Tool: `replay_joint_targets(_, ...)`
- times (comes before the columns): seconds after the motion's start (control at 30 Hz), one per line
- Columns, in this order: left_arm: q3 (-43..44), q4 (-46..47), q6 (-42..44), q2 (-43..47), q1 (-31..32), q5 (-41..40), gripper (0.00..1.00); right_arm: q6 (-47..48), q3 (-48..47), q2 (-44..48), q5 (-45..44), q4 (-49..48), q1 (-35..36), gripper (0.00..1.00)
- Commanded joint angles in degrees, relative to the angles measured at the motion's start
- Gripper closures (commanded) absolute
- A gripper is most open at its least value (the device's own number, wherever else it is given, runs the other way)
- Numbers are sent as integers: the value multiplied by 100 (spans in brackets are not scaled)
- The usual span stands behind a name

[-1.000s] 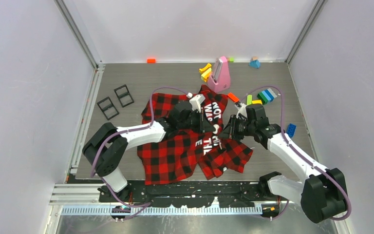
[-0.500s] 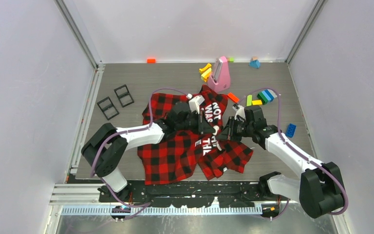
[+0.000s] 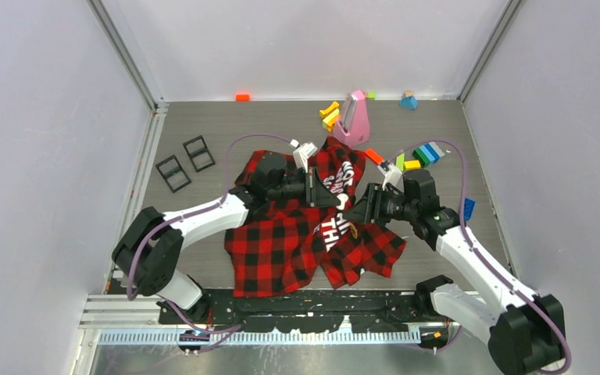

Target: Pin the brooch onto the clothing

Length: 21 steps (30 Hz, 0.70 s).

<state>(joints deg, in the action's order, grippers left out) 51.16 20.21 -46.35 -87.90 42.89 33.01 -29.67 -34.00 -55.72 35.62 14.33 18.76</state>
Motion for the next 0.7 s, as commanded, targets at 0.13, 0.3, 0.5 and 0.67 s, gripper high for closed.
replay_joint_targets(0.13, 103, -194, -157, 752, -499, 1841, 100, -196, 15, 968, 949, -819, -4, 41)
replay_joint_targets(0.3, 152, -120, -348, 863, -721, 2654, 100, -609, 14, 1203, 1508, -1507, 2, 37)
replay_joint_targets(0.5, 290, 94, -426, 918, -890, 3343, 100, -791, -32, 1088, 1719, -1833, 110, 36)
replay_joint_targets(0.67, 312, 317, -488, 936, -892, 3524, 100, -846, -16, 836, 1615, -2056, 320, 40)
